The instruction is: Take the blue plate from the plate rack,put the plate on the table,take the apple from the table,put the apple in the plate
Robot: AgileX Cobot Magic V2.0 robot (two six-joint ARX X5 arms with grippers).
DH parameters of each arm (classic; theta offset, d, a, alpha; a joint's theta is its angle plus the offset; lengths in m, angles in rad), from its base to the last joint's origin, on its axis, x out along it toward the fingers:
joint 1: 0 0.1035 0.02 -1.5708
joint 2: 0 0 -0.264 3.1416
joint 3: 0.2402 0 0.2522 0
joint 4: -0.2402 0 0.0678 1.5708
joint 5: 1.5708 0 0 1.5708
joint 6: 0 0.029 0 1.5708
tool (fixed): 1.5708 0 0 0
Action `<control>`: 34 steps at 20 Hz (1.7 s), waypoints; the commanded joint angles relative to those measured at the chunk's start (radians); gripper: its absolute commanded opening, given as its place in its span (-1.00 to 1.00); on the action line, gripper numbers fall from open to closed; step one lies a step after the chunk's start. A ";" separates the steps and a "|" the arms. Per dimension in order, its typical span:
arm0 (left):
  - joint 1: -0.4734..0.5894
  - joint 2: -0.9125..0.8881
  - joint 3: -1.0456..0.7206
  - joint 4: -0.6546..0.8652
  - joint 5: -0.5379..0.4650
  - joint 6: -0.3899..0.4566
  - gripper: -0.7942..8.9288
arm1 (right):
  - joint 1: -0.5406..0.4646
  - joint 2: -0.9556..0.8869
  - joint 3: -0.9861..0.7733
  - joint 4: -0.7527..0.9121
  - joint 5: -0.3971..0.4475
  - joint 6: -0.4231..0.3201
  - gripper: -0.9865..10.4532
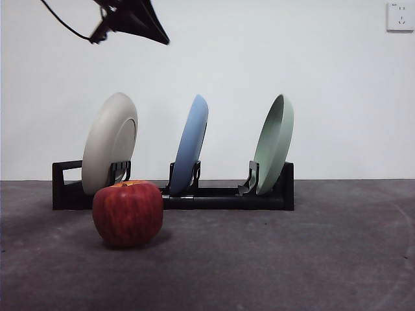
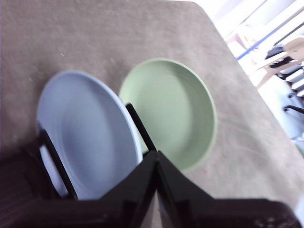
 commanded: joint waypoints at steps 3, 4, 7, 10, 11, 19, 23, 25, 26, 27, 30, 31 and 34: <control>-0.043 0.092 0.109 -0.002 -0.119 -0.006 -0.84 | 0.001 0.001 0.001 0.006 -0.001 -0.011 -0.83; -0.052 0.105 0.115 -0.003 -0.137 -0.006 -0.84 | 0.001 0.001 0.001 0.006 -0.001 -0.011 -0.83; -0.077 0.132 0.115 -0.013 -0.194 -0.006 -0.67 | 0.001 0.001 0.001 0.004 -0.001 -0.011 -0.83; -0.094 0.148 0.115 -0.006 -0.207 -0.006 -0.30 | 0.001 0.001 0.001 -0.006 0.000 -0.011 -0.83; -0.101 0.152 0.115 -0.002 -0.210 -0.006 -0.30 | 0.001 0.001 0.001 -0.010 0.000 -0.012 -0.83; -0.126 0.217 0.115 -0.006 -0.227 -0.007 -0.30 | 0.001 0.000 0.000 -0.042 0.006 -0.037 -0.83; -0.129 0.235 0.115 0.005 -0.241 -0.024 -0.33 | 0.001 0.000 0.000 -0.048 0.008 -0.048 -0.83; -0.131 0.240 0.115 0.006 -0.239 -0.030 -0.42 | 0.001 0.000 0.000 -0.048 0.008 -0.051 -0.83; -0.131 0.243 0.115 0.004 -0.227 -0.029 -0.51 | 0.001 0.000 0.000 -0.048 0.008 -0.053 -0.83; -0.131 0.246 0.115 0.004 -0.212 -0.029 -0.53 | 0.001 0.000 0.000 -0.048 0.008 -0.053 -0.83; -0.137 0.253 0.115 0.006 -0.210 -0.030 -0.53 | 0.001 0.000 0.000 -0.047 0.008 -0.055 -0.83; -0.139 0.257 0.115 0.008 -0.211 -0.030 -0.53 | 0.001 0.000 0.000 -0.048 0.008 -0.055 -0.83; -0.140 0.262 0.115 0.010 -0.207 -0.036 -0.57 | 0.001 0.000 0.000 -0.048 0.009 -0.056 -0.83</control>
